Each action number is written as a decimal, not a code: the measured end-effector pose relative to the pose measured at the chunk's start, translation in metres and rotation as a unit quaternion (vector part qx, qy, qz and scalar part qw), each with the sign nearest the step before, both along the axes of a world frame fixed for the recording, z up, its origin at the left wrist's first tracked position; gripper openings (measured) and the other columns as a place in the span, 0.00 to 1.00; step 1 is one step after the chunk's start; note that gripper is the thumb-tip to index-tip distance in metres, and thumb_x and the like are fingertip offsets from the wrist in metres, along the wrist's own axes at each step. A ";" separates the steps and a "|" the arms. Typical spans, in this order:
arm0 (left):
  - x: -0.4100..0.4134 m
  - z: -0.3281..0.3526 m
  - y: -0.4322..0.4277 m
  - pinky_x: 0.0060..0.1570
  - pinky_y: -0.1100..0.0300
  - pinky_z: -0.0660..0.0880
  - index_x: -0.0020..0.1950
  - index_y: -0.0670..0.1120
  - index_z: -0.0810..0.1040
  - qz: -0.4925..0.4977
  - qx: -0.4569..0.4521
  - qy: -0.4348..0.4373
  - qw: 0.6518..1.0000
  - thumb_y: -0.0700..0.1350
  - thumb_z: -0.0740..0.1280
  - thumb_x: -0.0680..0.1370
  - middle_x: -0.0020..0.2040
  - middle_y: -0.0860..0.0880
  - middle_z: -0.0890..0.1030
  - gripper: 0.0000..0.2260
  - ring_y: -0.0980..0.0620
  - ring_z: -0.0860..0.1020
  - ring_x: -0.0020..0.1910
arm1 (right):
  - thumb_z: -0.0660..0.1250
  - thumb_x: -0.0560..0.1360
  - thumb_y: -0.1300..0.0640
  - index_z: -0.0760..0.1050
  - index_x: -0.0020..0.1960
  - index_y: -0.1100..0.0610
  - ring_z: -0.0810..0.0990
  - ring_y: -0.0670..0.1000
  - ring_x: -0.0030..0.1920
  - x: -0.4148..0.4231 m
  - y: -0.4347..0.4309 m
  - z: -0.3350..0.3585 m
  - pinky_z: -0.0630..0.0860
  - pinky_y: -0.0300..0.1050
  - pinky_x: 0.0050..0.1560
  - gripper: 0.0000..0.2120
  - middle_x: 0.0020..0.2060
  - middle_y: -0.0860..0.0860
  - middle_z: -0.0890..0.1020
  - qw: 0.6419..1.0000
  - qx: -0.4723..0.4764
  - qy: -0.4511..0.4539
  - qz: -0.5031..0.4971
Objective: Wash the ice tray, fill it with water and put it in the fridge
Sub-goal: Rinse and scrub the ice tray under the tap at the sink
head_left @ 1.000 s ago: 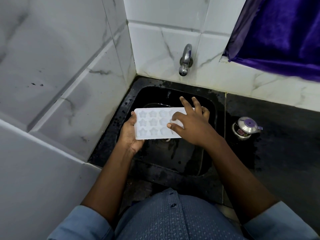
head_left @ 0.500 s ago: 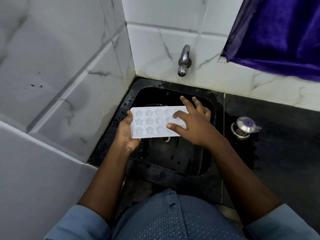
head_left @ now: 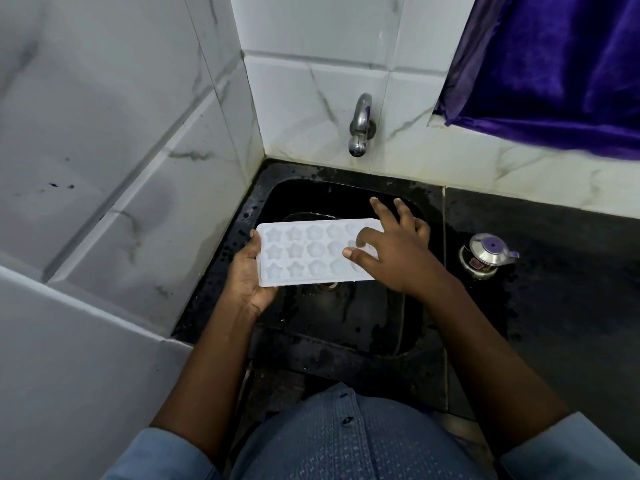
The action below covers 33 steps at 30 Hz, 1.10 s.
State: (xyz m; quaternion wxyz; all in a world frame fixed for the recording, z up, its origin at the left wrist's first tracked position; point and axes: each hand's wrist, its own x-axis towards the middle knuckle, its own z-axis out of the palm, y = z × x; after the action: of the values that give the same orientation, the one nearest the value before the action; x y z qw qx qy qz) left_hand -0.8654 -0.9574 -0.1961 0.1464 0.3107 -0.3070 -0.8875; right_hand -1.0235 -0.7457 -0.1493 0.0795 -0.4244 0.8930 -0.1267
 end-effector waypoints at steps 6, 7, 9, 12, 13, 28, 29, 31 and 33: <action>-0.005 -0.002 0.001 0.45 0.45 0.86 0.65 0.40 0.81 0.001 0.015 0.005 1.000 0.60 0.57 0.87 0.61 0.38 0.86 0.26 0.39 0.87 0.56 | 0.49 0.77 0.23 0.78 0.57 0.41 0.37 0.55 0.83 0.001 -0.004 0.004 0.40 0.62 0.75 0.29 0.85 0.48 0.46 1.000 0.000 -0.014 0.016; -0.005 -0.002 0.001 0.45 0.45 0.86 0.66 0.40 0.81 0.001 0.014 0.004 1.000 0.60 0.57 0.87 0.61 0.38 0.86 0.26 0.38 0.87 0.57 | 0.49 0.78 0.24 0.78 0.56 0.41 0.37 0.56 0.83 0.001 -0.004 0.005 0.40 0.62 0.76 0.28 0.85 0.48 0.47 1.000 0.001 -0.009 0.006; -0.006 -0.002 0.000 0.45 0.45 0.86 0.66 0.40 0.80 -0.002 0.015 0.005 1.000 0.60 0.57 0.87 0.62 0.38 0.86 0.26 0.38 0.87 0.57 | 0.49 0.78 0.25 0.79 0.52 0.43 0.37 0.56 0.83 0.000 -0.005 0.006 0.40 0.62 0.76 0.29 0.85 0.49 0.48 1.000 0.001 -0.004 -0.004; -0.006 -0.001 0.001 0.43 0.45 0.86 0.65 0.40 0.81 -0.003 0.019 0.008 1.000 0.60 0.57 0.87 0.60 0.37 0.86 0.26 0.38 0.87 0.55 | 0.49 0.77 0.24 0.78 0.48 0.44 0.37 0.55 0.83 0.002 -0.006 0.006 0.40 0.62 0.76 0.30 0.85 0.48 0.47 1.000 0.003 -0.014 0.017; -0.006 -0.002 0.001 0.43 0.44 0.86 0.65 0.40 0.81 -0.002 0.019 0.008 1.000 0.60 0.57 0.87 0.60 0.37 0.86 0.26 0.38 0.87 0.55 | 0.50 0.77 0.24 0.78 0.50 0.44 0.37 0.55 0.83 0.002 -0.006 0.006 0.40 0.62 0.76 0.29 0.85 0.48 0.47 1.000 0.001 -0.017 0.024; -0.002 -0.007 -0.001 0.44 0.45 0.86 0.66 0.40 0.80 0.001 0.011 0.002 1.000 0.60 0.57 0.87 0.60 0.39 0.87 0.26 0.39 0.87 0.55 | 0.54 0.80 0.27 0.78 0.57 0.41 0.37 0.55 0.83 0.000 0.000 -0.002 0.39 0.58 0.75 0.23 0.85 0.48 0.48 1.000 0.003 -0.017 0.003; -0.002 -0.007 -0.001 0.44 0.45 0.86 0.66 0.40 0.81 0.000 0.011 0.004 1.000 0.60 0.57 0.87 0.60 0.39 0.87 0.26 0.40 0.88 0.55 | 0.54 0.80 0.27 0.78 0.54 0.42 0.37 0.55 0.83 0.000 0.001 -0.002 0.38 0.57 0.75 0.23 0.85 0.48 0.49 1.000 0.001 -0.022 0.003; -0.002 -0.007 -0.001 0.44 0.45 0.86 0.66 0.40 0.81 -0.003 0.010 0.004 1.000 0.61 0.57 0.87 0.60 0.38 0.87 0.26 0.39 0.87 0.56 | 0.53 0.78 0.25 0.78 0.52 0.42 0.36 0.54 0.83 0.002 0.000 -0.002 0.38 0.57 0.74 0.25 0.85 0.47 0.48 0.999 0.004 -0.034 0.018; -0.002 -0.008 -0.001 0.45 0.45 0.86 0.66 0.40 0.81 0.000 0.010 0.001 1.000 0.61 0.58 0.86 0.61 0.38 0.86 0.26 0.39 0.87 0.56 | 0.52 0.77 0.24 0.78 0.57 0.41 0.36 0.54 0.83 0.002 0.000 -0.001 0.39 0.59 0.75 0.27 0.85 0.46 0.47 0.999 0.005 -0.038 0.030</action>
State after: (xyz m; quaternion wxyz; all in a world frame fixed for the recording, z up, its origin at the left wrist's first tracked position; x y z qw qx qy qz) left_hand -0.8670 -0.9588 -0.2037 0.1442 0.3111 -0.2982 -0.8908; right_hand -1.0212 -0.7460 -0.1508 0.1189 -0.4453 0.8770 -0.1356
